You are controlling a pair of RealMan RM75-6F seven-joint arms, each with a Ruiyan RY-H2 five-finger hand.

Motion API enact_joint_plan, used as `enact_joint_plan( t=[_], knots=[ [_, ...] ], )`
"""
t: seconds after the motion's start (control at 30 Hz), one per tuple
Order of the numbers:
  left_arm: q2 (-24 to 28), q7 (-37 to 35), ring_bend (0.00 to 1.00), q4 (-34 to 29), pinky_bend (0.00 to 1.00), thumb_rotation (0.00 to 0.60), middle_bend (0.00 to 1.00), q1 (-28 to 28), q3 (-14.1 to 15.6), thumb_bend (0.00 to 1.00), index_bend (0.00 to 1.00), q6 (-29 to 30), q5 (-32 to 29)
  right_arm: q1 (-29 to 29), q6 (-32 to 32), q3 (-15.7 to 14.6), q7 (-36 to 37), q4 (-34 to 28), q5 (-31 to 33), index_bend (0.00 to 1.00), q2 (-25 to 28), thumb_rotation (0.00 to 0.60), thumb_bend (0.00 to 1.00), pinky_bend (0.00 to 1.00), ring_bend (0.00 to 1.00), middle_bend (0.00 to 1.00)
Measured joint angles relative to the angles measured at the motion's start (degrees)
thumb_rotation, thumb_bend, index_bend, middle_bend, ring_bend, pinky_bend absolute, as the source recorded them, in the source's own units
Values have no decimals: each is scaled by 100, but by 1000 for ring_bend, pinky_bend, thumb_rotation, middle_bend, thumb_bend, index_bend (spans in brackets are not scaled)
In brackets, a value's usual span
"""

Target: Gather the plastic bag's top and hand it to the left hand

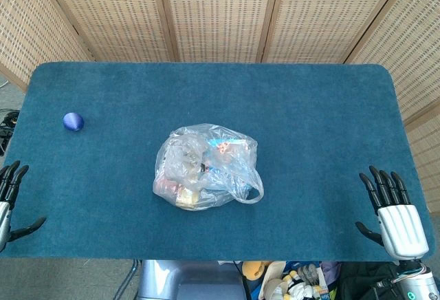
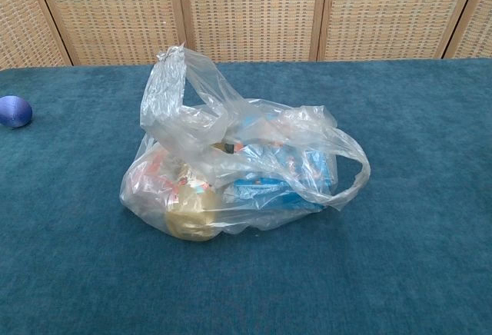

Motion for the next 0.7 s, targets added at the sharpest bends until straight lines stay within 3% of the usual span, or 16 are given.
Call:
enact_joint_plan(
  t=[0.23,0.7],
  knots=[
    [-7,41,0,-73,0,600,0,-32,-57,131,0,-53,-102,251,-191,57,-12,134,-178,0,-97,600,0,0,0,0],
    [-42,135,0,-81,0,600,0,-131,-126,130,0,-261,-303,1784,-1113,114,953,1723,-1304,0,-880,600,0,0,0,0]
  ],
)
